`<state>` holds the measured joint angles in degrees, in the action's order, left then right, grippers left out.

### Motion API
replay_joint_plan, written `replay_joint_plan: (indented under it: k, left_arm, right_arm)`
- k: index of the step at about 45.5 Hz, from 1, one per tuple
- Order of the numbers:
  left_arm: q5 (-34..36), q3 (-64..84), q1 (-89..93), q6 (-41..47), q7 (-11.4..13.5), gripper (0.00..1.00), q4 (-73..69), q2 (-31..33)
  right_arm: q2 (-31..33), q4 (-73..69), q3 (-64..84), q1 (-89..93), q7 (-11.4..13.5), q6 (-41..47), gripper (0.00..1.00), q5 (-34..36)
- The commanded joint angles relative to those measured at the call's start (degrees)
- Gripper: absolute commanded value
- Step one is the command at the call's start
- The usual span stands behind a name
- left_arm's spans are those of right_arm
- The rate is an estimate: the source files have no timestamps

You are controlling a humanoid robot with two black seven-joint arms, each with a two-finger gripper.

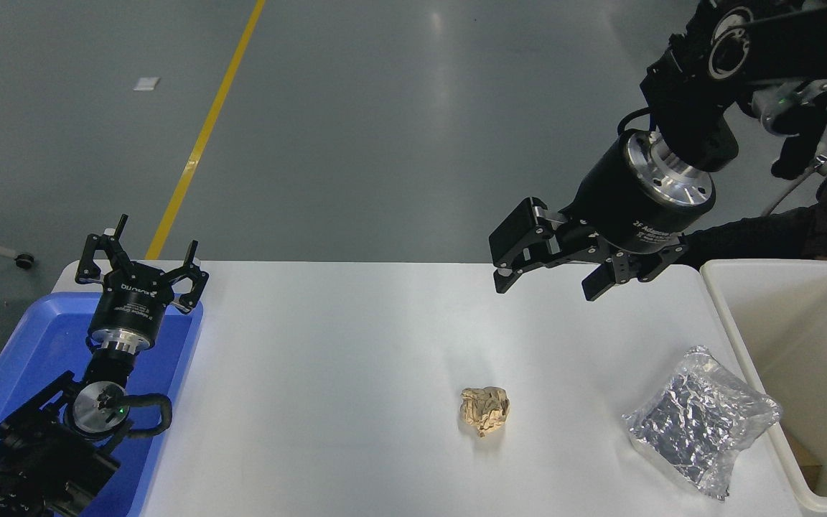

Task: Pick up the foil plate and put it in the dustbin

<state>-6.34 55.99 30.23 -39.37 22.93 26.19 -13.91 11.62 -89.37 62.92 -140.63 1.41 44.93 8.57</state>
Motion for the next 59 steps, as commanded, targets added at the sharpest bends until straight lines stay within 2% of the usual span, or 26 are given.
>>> replay_joint_plan:
  k: [1, 9, 25, 31, 38, 41, 48, 59]
  left_arm:
    - [-0.1, 0.2, 0.0, 0.0, 0.1, 1.0, 0.0, 0.0]
    - [0.0, 0.1, 0.0, -0.1, 0.0, 1.0, 0.0, -0.1]
    - [0.0, 0.1, 0.0, 0.0, 0.0, 1.0, 0.0, 0.0]
    - [0.0, 0.1, 0.0, 0.0, 0.0, 1.0, 0.0, 0.0]
    - [0.0, 0.1, 0.1, 0.0, 0.0, 1.0, 0.0, 0.0]
    - [0.0, 0.1, 0.1, -0.1, 0.0, 1.0, 0.0, 0.0]
    - [0.0, 0.1, 0.1, 0.0, 0.0, 1.0, 0.0, 0.0]
    - [0.0, 0.1, 0.1, 0.0, 0.0, 1.0, 0.0, 0.0]
  right_arm:
    - [-0.5, 0.6, 0.2, 3.1, 0.3, 0.1, 1.0, -0.6]
    - [-0.5, 2.2, 0.1, 7.9, 0.2, 0.1, 1.0, -2.2]
    - [0.6, 11.5, -1.6, 23.0, 0.1, -3.0, 1.0, -13.4]
    - [5.5, 14.0, -1.1, 27.6, 0.2, -4.2, 1.0, -18.9]
    - [16.5, 19.0, -1.7, 34.6, 0.2, -4.6, 1.0, -32.1]
    - [20.2, 21.2, -2.0, 38.6, 0.1, -5.1, 1.0, -35.4]
    - [27.4, 25.2, -4.3, 47.6, 0.2, -7.0, 1.0, -36.7]
    - [33.6, 29.1, -9.0, 58.8, 0.2, -9.9, 1.0, -36.7]
